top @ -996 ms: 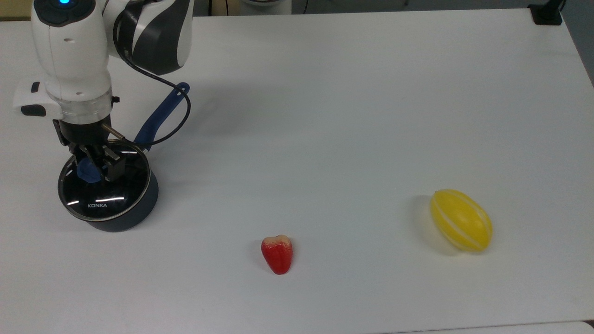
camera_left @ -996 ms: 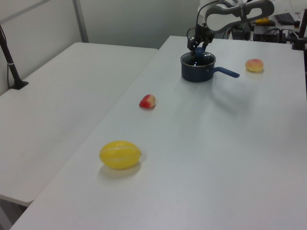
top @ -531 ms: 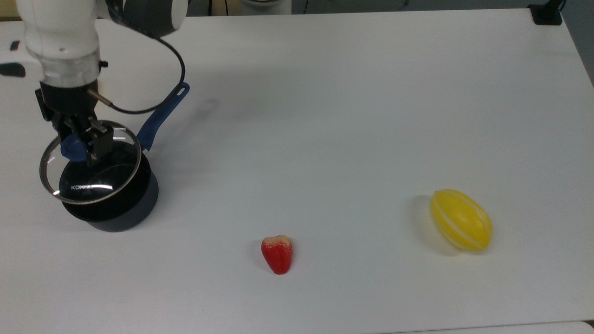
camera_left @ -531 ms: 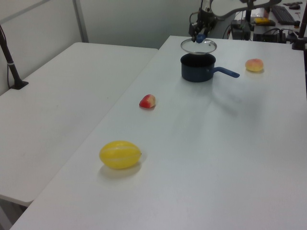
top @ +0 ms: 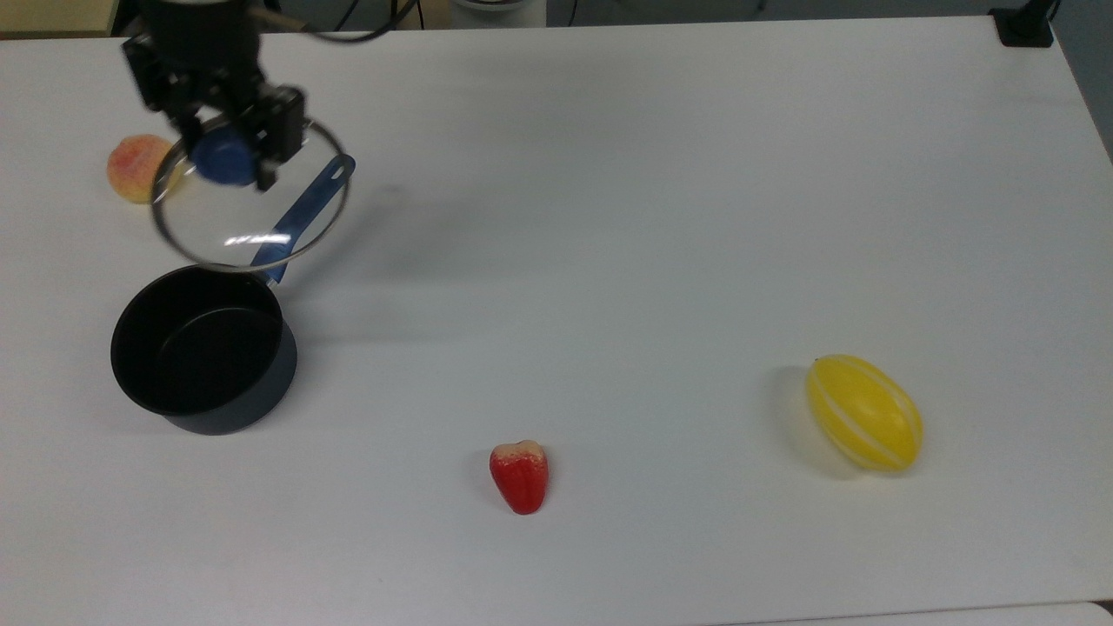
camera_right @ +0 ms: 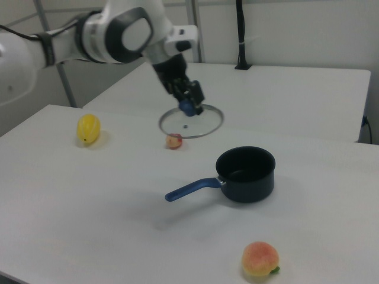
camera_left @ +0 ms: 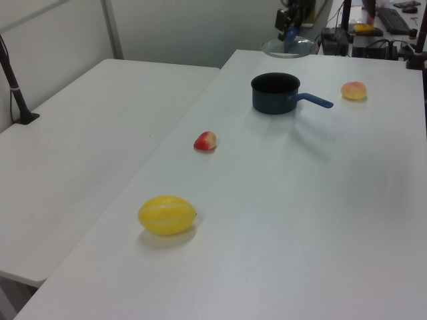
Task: Open lid
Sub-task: 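Lift the glass lid off the saucepan and carry it away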
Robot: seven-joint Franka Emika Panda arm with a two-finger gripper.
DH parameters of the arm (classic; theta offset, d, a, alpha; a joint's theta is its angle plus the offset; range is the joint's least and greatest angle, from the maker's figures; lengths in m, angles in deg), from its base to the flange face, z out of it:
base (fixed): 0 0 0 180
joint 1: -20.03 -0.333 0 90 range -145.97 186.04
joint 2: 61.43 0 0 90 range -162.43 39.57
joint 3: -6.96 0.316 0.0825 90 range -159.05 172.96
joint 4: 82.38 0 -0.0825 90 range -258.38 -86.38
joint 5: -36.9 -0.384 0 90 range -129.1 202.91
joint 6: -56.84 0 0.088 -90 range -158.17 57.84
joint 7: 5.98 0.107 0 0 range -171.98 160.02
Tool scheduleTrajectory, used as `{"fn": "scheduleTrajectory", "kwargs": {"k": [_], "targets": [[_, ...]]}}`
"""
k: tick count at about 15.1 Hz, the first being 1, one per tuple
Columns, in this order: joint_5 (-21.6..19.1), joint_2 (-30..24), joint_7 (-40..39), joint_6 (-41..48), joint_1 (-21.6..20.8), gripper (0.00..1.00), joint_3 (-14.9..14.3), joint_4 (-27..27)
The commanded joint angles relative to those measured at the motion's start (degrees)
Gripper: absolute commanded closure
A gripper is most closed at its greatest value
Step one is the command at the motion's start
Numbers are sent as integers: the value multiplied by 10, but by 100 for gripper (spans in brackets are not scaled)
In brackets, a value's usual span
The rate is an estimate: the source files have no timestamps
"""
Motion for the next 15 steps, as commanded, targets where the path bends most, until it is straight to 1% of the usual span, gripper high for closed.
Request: {"fn": "scheduleTrajectory", "kwargs": {"k": [1,2,4,6,7,9,12,15], "targets": [[1,-101,-71,46,-5,64,42,-113],[-4,-103,-86,74,-5,64,51,-113],[-31,-114,-123,121,-6,64,65,-118],[-54,-127,-182,152,-6,64,79,-135],[-61,-131,-199,163,-7,64,86,-147],[-72,-139,-217,168,-7,64,99,-170],[-74,-138,-226,158,-13,64,124,-210],[-74,-138,-220,119,-23,64,129,-253]]}}
